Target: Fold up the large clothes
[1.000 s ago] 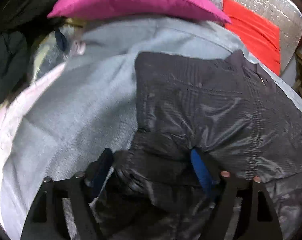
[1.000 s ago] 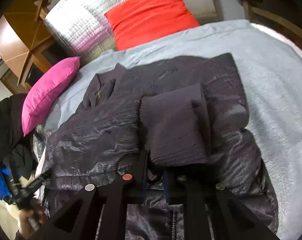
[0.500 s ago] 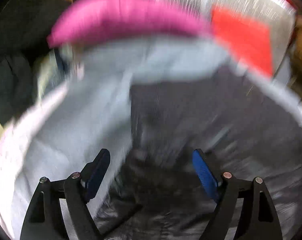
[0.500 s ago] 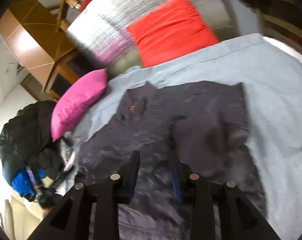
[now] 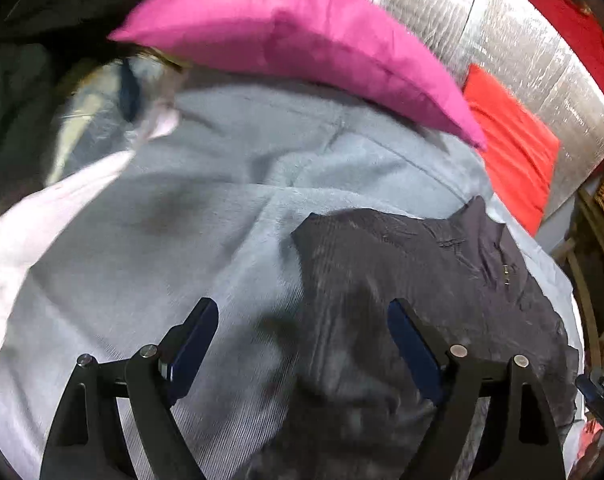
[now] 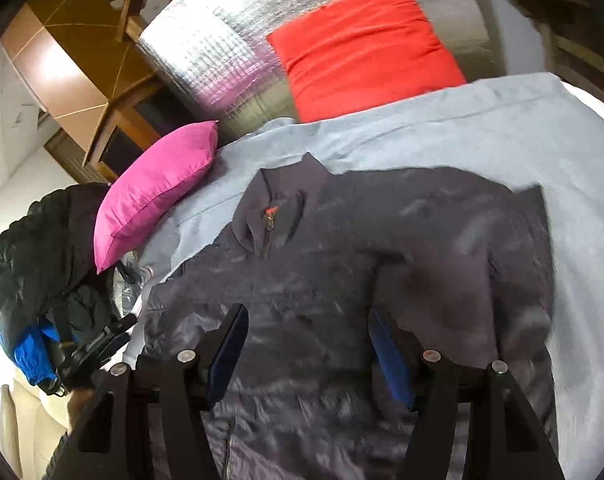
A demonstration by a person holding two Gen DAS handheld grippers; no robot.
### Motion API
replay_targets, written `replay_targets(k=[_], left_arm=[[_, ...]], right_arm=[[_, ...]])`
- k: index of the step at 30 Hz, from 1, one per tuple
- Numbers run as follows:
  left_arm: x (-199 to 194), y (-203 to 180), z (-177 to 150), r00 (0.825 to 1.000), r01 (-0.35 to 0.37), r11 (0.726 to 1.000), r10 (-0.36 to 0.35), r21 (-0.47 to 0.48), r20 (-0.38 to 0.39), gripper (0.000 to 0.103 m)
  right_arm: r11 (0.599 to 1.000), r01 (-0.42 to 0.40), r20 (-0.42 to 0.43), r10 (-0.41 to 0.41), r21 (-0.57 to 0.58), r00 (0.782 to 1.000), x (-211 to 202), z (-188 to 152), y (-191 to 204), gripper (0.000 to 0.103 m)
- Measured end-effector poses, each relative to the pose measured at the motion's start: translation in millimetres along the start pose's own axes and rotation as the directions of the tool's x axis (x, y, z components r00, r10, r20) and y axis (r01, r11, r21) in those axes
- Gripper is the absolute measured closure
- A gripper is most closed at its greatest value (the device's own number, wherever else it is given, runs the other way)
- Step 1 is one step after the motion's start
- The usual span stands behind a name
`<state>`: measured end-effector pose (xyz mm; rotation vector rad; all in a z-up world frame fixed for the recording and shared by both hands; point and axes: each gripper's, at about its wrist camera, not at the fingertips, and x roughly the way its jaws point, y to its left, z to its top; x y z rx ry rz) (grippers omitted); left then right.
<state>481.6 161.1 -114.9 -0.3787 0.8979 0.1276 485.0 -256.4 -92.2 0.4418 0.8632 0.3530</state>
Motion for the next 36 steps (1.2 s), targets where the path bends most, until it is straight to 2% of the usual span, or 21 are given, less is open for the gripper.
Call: replay_targets(k=[2, 3, 4, 6, 8, 10, 13, 15, 17, 18, 20, 21, 22, 25, 27, 28, 30, 32, 34, 36], left_arm=[[17.4, -4.7, 8.4, 0.999, -0.048, 0.998, 0.049, 0.041, -0.018, 0.017], [30.9, -3.7, 10.7, 0.994, -0.098, 0.994, 0.1, 0.051, -0.041, 0.018], [44.5, 0.6, 11.4, 0.99, -0.119, 0.992, 0.122, 0.041, -0.077, 0.018], [58.2, 6.4, 14.9, 0.988, -0.11, 0.993, 0.114, 0.041, -0.1, 0.017], [57.6, 4.1, 16.4, 0.989, -0.124, 0.989, 0.129, 0.082, -0.071, 0.017], [51.0, 5.2, 16.8, 0.99, -0.122, 0.99, 0.126, 0.066, -0.06, 0.017], [15.2, 7.3, 12.8, 0.989, -0.149, 0.986, 0.147, 0.074, 0.035, 0.017], [-10.8, 9.2, 6.3, 0.99, -0.123, 0.987, 0.115, 0.1, 0.083, 0.017], [-33.6, 8.9, -5.9, 0.993, -0.065, 0.988, 0.051, 0.137, 0.105, 0.017], [-38.2, 8.0, -13.2, 0.992, -0.081, 0.984, 0.064, 0.158, 0.106, 0.017], [-32.4, 7.7, -25.8, 0.991, -0.128, 0.977, 0.118, 0.168, 0.067, 0.017], [-17.0, 10.0, -34.4, 0.986, -0.157, 0.972, 0.163, 0.174, -0.02, 0.018], [-4.9, 12.4, -39.3, 0.98, -0.154, 0.972, 0.173, 0.174, -0.095, 0.019], [-13.4, 25.4, -36.6, 0.994, -0.07, 0.995, 0.075, 0.071, -0.078, 0.02], [-20.3, 34.0, -17.1, 0.993, 0.085, 0.996, -0.086, -0.02, -0.075, 0.02], [-19.7, 36.2, -7.0, 0.988, 0.131, 0.99, -0.134, -0.042, -0.07, 0.02], [-11.9, 37.1, 8.8, 0.981, 0.172, 0.983, -0.176, -0.061, -0.08, 0.02], [9.7, 31.2, 24.3, 0.971, 0.198, 0.979, -0.203, -0.047, -0.127, 0.02], [22.7, 26.4, 29.9, 0.962, 0.218, 0.975, -0.223, -0.05, -0.154, 0.021], [42.0, 20.7, 38.4, 0.946, 0.253, 0.967, -0.256, -0.04, -0.197, 0.022]], right_arm=[[1.0, 0.012, -0.021, -0.011, 0.014, 1.0, 16.0, 8.7, -8.3, 0.037], [0.999, 0.022, -0.041, -0.02, 0.045, 0.999, 28.5, 12.2, -18.9, 0.036], [0.997, 0.037, -0.061, -0.033, 0.066, 0.998, 36.9, 12.0, -27.7, 0.037], [0.992, 0.038, -0.085, -0.028, 0.123, 0.996, 54.9, 8.4, -52.5, 0.04], [0.993, 0.036, -0.068, -0.028, 0.11, 0.997, 55.8, 7.8, -54.2, 0.04], [0.996, 0.061, -0.072, -0.056, 0.071, 0.996, 56.2, 6.9, -48.2, 0.04], [0.995, 0.061, -0.067, -0.056, 0.077, 0.996, 50.3, 6.8, -46.7, 0.038], [0.994, 0.086, -0.049, -0.083, 0.062, 0.995, 39.1, 5.0, -38.7, 0.038], [0.995, 0.097, -0.029, -0.096, 0.006, 0.995, 22.5, -1.1, -28.3, 0.038], [0.997, 0.08, -0.023, -0.08, -0.01, 0.997, 15.5, -4.7, -25.0, 0.038], [0.998, 0.051, -0.012, -0.051, -0.036, 0.999, 4.0, -13.5, -17.1, 0.037], [0.998, 0.048, -0.012, -0.048, -0.04, 0.999, 1.8, -17.0, -15.4, 0.035], [0.998, 0.056, -0.019, -0.057, -0.038, 0.998, 3.3, -20.0, -15.4, 0.035], [0.995, 0.103, -0.062, -0.102, 0.002, 0.993, 8.9, -26.4, -18.8, 0.035], [0.996, 0.083, -0.045, -0.084, -0.027, 0.995, 0.7, -30.0, -5.4, 0.035], [0.996, 0.072, -0.041, -0.074, -0.053, 0.996, -2.3, -32.2, 3.7, 0.035], [0.994, -0.018, -0.063, 0.012, -0.11, 0.998, -2.8, -40.8, 36.3, 0.035], [0.982, -0.116, -0.104, 0.101, -0.152, 0.989, 6.8, -49.2, 69.7, 0.035], [0.952, -0.247, -0.159, 0.22, -0.179, 0.962, 27.4, -58.4, 111.7, 0.035], [0.912, -0.368, -0.216, 0.327, -0.184, 0.92, 53.9, -65.5, 151.0, 0.035]])
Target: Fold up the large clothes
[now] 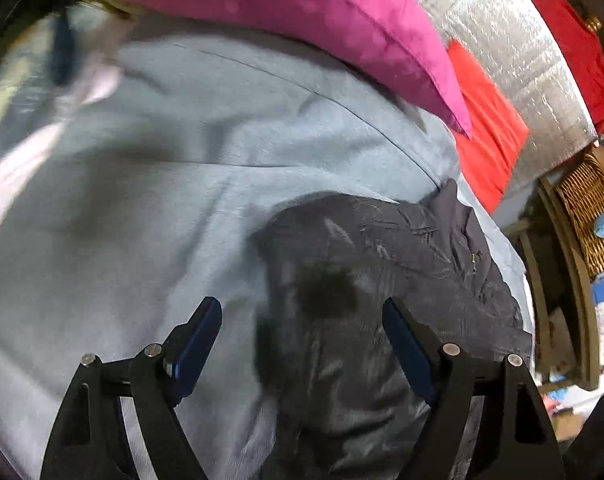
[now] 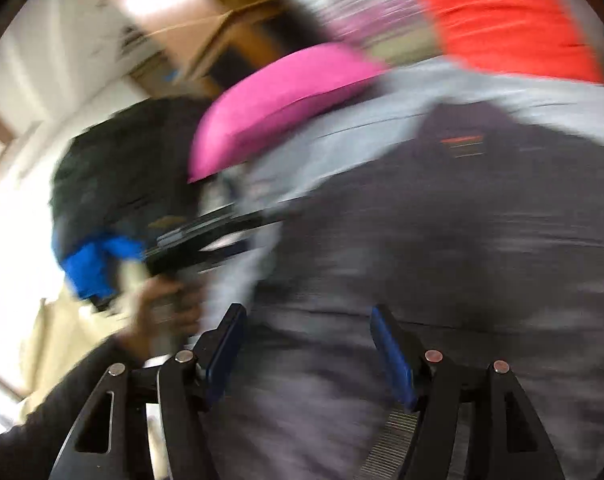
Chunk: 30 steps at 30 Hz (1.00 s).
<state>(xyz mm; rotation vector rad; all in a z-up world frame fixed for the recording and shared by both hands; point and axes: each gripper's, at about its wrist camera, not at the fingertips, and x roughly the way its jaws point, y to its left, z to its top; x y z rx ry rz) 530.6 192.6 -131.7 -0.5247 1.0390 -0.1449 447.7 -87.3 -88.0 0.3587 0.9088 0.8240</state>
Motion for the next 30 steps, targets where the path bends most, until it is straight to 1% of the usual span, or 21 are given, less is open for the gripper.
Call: replay_targets(k=[1, 2, 3, 4, 5, 6, 8, 9, 11, 13, 16, 19, 20, 21, 22, 23, 24, 25, 27, 28, 30], left_arm=[[4.9, -1.5, 0.8, 1.0, 0.003, 1.0, -0.002, 0.019, -0.021, 0.023], [11.4, -2.9, 3.4, 0.999, -0.01, 0.999, 0.011, 0.04, -0.039, 0.033], [17.0, -3.1, 4.7, 0.999, -0.016, 0.998, 0.019, 0.057, -0.05, 0.049], [22.8, -2.3, 6.5, 0.998, -0.004, 0.998, 0.008, 0.064, -0.064, 0.057], [27.3, -0.3, 8.4, 0.997, 0.009, 0.998, -0.004, 0.065, -0.076, 0.071], [28.2, -2.2, 8.4, 0.997, 0.012, 0.997, -0.007, 0.07, -0.078, 0.081], [27.1, -6.2, 10.7, 0.998, 0.033, 0.994, -0.026, 0.108, -0.063, 0.091], [25.1, -10.0, 14.3, 0.998, 0.046, 0.99, -0.04, 0.131, -0.05, 0.093], [23.6, -20.5, 17.9, 0.998, 0.048, 0.98, -0.042, 0.195, -0.035, 0.094], [28.8, -23.2, 17.7, 0.999, 0.034, 0.972, -0.028, 0.231, -0.029, 0.094], [47.3, -5.8, 14.5, 0.998, 0.038, 0.98, -0.029, 0.194, -0.046, 0.091], [48.0, -6.0, 15.0, 1.0, 0.017, 0.985, -0.014, 0.174, -0.017, 0.082], [44.3, -6.9, 15.1, 1.0, -0.006, 0.987, 0.007, 0.162, -0.006, 0.073], [39.2, -11.9, 14.6, 0.998, -0.054, 0.985, 0.052, 0.163, 0.018, 0.062], [30.4, -17.3, 13.7, 0.994, -0.102, 0.98, 0.094, 0.169, 0.054, 0.057], [18.7, -18.3, 10.4, 0.988, -0.135, 0.977, 0.12, 0.163, 0.097, 0.048], [6.0, -19.8, 7.2, 0.98, -0.159, 0.975, 0.138, 0.153, 0.141, 0.041], [-7.5, -20.6, 2.6, 0.973, -0.18, 0.972, 0.154, 0.148, 0.173, 0.04], [-30.7, -27.2, -11.1, 0.964, -0.173, 0.972, 0.135, 0.157, 0.23, 0.038], [-42.3, -29.0, -19.6, 0.96, -0.177, 0.969, 0.13, 0.175, 0.248, 0.036], [-56.1, -39.7, -39.4, 0.955, -0.182, 0.959, 0.12, 0.216, 0.27, 0.033]], right_arm=[[1.0, -0.02, -0.006, 0.019, -0.02, 1.0, 13.1, 2.1, 9.8, 0.035], [0.998, -0.04, -0.014, 0.04, -0.048, 0.999, 32.2, 5.8, 22.3, 0.035], [0.996, -0.07, -0.033, 0.068, -0.056, 0.997, 51.3, 9.1, 30.5, 0.035], [0.994, -0.086, -0.049, 0.083, -0.06, 0.995, 62.2, 9.7, 33.8, 0.035], [0.994, -0.084, -0.065, 0.079, -0.075, 0.995, 79.4, 10.5, 36.8, 0.035], [0.994, -0.069, -0.076, 0.063, -0.08, 0.995, 92.7, 10.6, 37.0, 0.035], [0.998, -0.057, -0.135, 0.051, -0.038, 0.989, 122.2, 6.4, 26.5, 0.035], [0.999, -0.03, -0.174, 0.025, -0.025, 0.984, 136.0, 1.9, 20.4, 0.035], [1.0, 0.018, -0.204, -0.023, -0.025, 0.979, 146.9, -9.5, 13.1, 0.042], [0.999, 0.03, -0.193, -0.033, -0.019, 0.981, 147.3, -13.7, 7.1, 0.051], [1.0, 0.026, -0.204, -0.025, 0.0, 0.979, 146.9, -14.4, 0.5, 0.053], [0.999, 0.041, -0.199, -0.046, -0.028, 0.979, 146.3, -17.6, 2.7, 0.053], [0.999, 0.04, -0.195, -0.043, -0.021, 0.98, 145.9, -18.4, 2.5, 0.053], [0.999, 0.038, -0.193, -0.041, -0.016, 0.98, 145.4, -19.3, 3.6, 0.053], [0.999, 0.036, -0.19, -0.037, -0.009, 0.981, 143.7, -18.9, 2.8, 0.052], [0.999, 0.033, -0.19, -0.032, 0.001, 0.981, 140.8, -18.3, 2.9, 0.052], [0.999, 0.035, -0.191, -0.031, 0.016, 0.981, 133.4, -17.4, 3.8, 0.05], [0.999, 0.031, -0.179, -0.027, 0.022, 0.983, 124.5, -17.0, 3.6, 0.046], [1.0, -0.004, -0.102, 0.006, 0.021, 0.995, 88.9, -14.8, 3.1, 0.038], [1.0, -0.008, -0.066, 0.009, 0.023, 0.998, 67.9, -14.2, -1.4, 0.036], [0.998, 0.027, 0.006, -0.028, 0.061, 1.0, 16.1, -14.3, -26.6, 0.036]])
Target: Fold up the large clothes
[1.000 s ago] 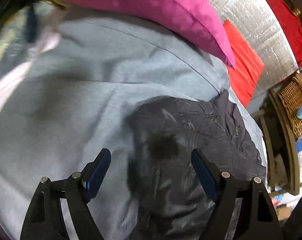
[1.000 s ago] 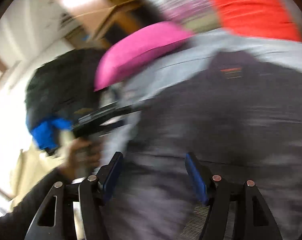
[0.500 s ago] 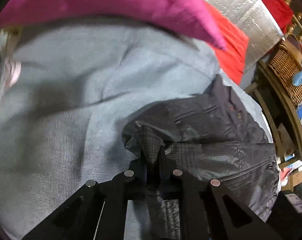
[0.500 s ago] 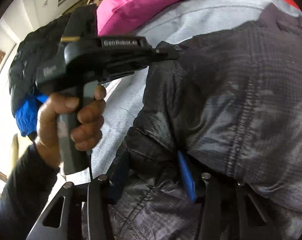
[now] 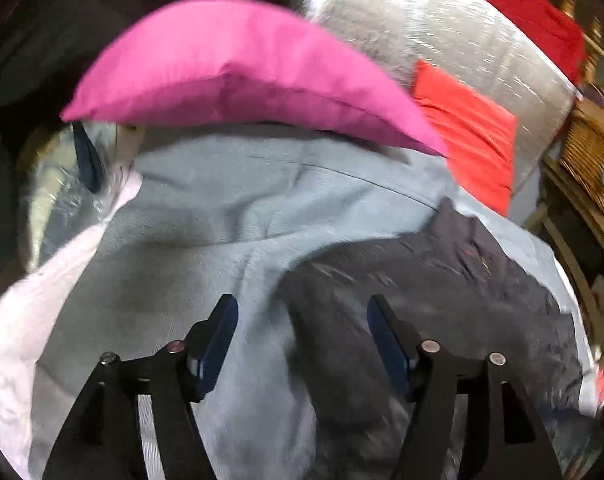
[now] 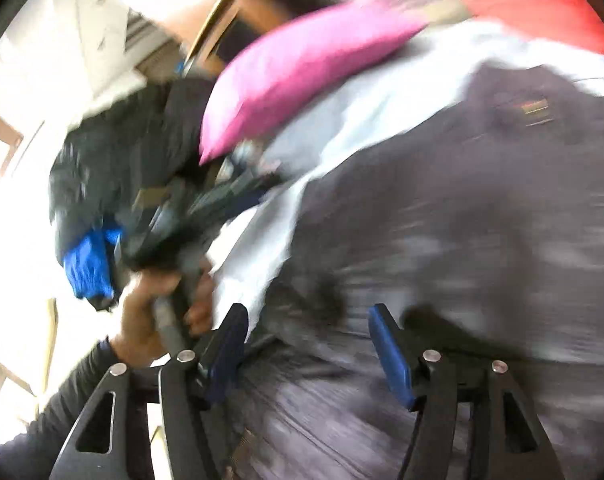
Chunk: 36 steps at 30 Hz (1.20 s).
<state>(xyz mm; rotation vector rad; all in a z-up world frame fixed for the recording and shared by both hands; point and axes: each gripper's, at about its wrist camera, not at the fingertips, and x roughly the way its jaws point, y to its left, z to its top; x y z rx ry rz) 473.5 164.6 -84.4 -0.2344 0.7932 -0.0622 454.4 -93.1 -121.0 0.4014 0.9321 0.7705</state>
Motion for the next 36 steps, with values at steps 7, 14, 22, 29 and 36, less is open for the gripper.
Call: replay_targets(k=[7, 14, 22, 29, 36], left_arm=[[31.9, -52.4, -46.9, 0.985, -0.067, 0.989, 0.086, 0.13, -0.149, 0.031], [11.6, -52.2, -46.0, 0.991, -0.122, 0.99, 0.125, 0.067, -0.044, 0.029], [4.7, -80.5, -50.6, 0.979, -0.198, 0.975, 0.201, 0.098, -0.023, 0.029], [5.9, -179.0, -53.9, 0.999, -0.041, 0.967, 0.043, 0.251, -0.003, 0.026], [58.1, -226.7, -89.3, 0.993, -0.052, 0.911, 0.092, 0.41, -0.079, 0.025]], right_arm=[[0.915, 0.151, 0.107, -0.204, 0.373, 0.973, -113.3, -1.5, -153.1, 0.04], [0.923, -0.028, 0.254, -0.076, 0.383, 0.964, -168.1, 1.8, -168.5, 0.031], [0.897, -0.061, 0.257, -0.059, 0.437, 0.965, -165.5, 11.2, -196.1, 0.032], [0.844, 0.283, 0.202, -0.408, 0.455, 0.891, -209.1, 33.6, -232.3, 0.032], [0.853, 0.384, 0.049, -0.427, 0.353, 0.903, -166.3, 60.5, -255.0, 0.087]])
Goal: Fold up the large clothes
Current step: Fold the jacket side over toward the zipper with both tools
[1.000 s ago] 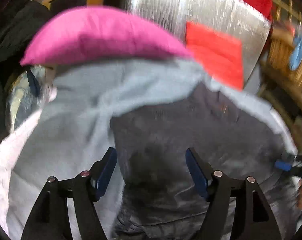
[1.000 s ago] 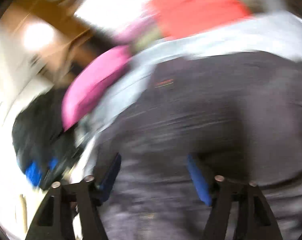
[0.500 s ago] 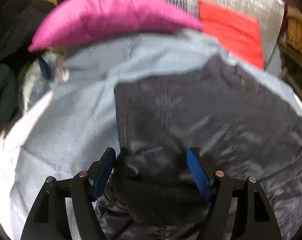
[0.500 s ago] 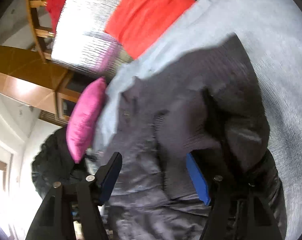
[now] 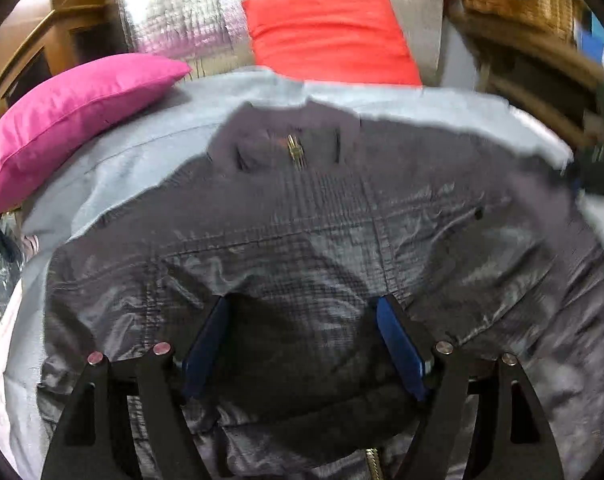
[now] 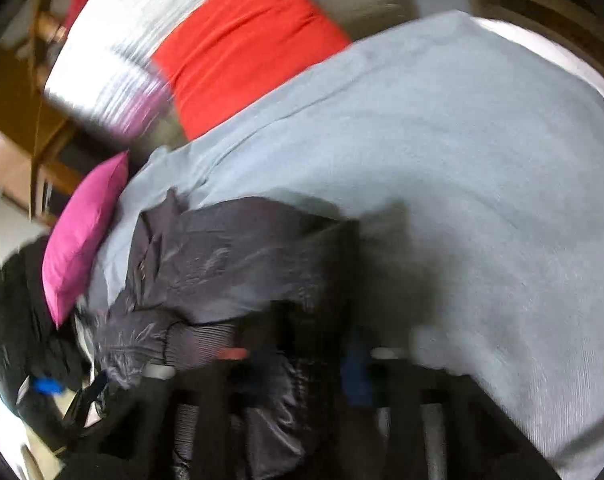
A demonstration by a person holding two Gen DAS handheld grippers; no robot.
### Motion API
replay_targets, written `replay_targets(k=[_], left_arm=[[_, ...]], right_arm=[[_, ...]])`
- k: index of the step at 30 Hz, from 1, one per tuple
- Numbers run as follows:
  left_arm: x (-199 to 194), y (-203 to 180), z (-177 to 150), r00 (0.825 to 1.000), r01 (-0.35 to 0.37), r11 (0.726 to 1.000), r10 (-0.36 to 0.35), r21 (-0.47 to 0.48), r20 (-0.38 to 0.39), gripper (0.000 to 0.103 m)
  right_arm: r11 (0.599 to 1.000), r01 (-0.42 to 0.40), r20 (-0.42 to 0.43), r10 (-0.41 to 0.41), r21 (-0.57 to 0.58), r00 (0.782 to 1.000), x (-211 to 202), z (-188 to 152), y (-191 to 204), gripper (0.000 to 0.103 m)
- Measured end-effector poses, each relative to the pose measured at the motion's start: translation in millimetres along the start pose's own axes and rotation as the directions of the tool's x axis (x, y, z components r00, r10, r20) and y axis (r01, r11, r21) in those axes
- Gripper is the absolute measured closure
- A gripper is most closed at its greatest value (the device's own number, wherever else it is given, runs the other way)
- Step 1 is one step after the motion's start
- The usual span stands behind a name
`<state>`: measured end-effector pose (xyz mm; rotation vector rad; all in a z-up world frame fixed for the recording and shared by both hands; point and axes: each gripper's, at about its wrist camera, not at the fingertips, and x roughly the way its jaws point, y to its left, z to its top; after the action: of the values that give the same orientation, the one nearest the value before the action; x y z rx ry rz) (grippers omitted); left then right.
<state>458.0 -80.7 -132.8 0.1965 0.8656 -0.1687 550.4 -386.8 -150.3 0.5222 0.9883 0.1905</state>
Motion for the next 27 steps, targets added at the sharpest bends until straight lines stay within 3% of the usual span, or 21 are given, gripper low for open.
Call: replay_targets(k=[3, 6, 8, 9, 11, 12, 15, 18, 19, 21, 22, 24, 27], left_arm=[[-1.7, 0.8, -4.5, 1.0, 0.018, 1.0, -0.018, -0.019, 0.007, 0.025], [-2.2, 2.5, -6.3, 1.0, 0.011, 1.0, -0.011, -0.013, 0.012, 0.024], [-4.0, 1.3, -7.1, 1.0, 0.003, 1.0, -0.003, -0.011, 0.021, 0.023], [-4.7, 0.1, -6.8, 1.0, -0.001, 1.0, 0.002, -0.013, 0.026, 0.022], [-3.5, 0.8, -5.7, 0.999, -0.002, 1.0, 0.003, -0.024, 0.033, 0.02], [-7.1, 0.8, -8.5, 0.999, -0.002, 1.0, 0.003, -0.029, 0.035, 0.02], [-14.8, 1.0, -7.5, 0.999, -0.002, 0.999, 0.003, -0.045, 0.034, 0.02], [-30.1, 11.4, -7.3, 0.999, 0.024, 0.996, -0.021, -0.09, 0.033, 0.02], [-39.6, 15.5, -9.1, 0.999, 0.038, 0.995, -0.034, -0.098, 0.034, 0.02], [-59.8, 26.1, -15.6, 0.999, 0.036, 0.993, -0.031, -0.11, 0.044, 0.02], [-74.9, 36.2, -22.1, 0.998, 0.031, 0.991, -0.025, -0.127, 0.051, 0.02], [-103.0, 58.0, -40.3, 0.997, 0.049, 0.985, -0.038, -0.164, 0.074, 0.02], [-143.8, 99.4, -85.4, 0.998, 0.037, 0.962, -0.023, -0.271, 0.055, 0.02]], right_arm=[[0.991, 0.094, 0.019, -0.093, -0.094, 0.996, -0.9, 6.3, 10.1, 0.088], [0.996, 0.082, 0.0, -0.082, -0.033, 0.997, 1.7, 3.1, -14.4, 0.075], [0.998, 0.065, 0.045, -0.066, 0.018, 0.997, -7.4, 0.2, -18.1, 0.06], [0.997, 0.065, 0.08, -0.067, 0.036, 0.995, -19.8, -4.2, -19.0, 0.043], [0.997, 0.071, 0.14, -0.076, 0.039, 0.987, -40.8, -12.8, -10.2, 0.042], [0.999, 0.035, 0.156, -0.038, 0.025, 0.987, -51.4, -18.1, -1.1, 0.042], [0.997, -0.058, 0.154, 0.065, -0.046, 0.986, -82.0, -43.9, 32.0, 0.042], [0.987, -0.142, 0.088, 0.149, -0.081, 0.985, -71.2, -65.2, 55.6, 0.035], [0.989, -0.13, 0.052, 0.134, -0.071, 0.99, -58.5, -70.5, 55.7, 0.034], [0.999, 0.0, -0.02, -0.001, -0.035, 1.0, -20.7, -73.6, 46.5, 0.035], [1.0, 0.008, -0.034, -0.009, -0.021, 0.999, -15.2, -73.8, 42.8, 0.035], [1.0, -0.014, 0.019, 0.014, -0.015, 1.0, -33.4, -76.9, 48.0, 0.035], [0.996, -0.066, 0.1, 0.071, -0.052, 0.992, -86.1, -97.6, 61.9, 0.034]])
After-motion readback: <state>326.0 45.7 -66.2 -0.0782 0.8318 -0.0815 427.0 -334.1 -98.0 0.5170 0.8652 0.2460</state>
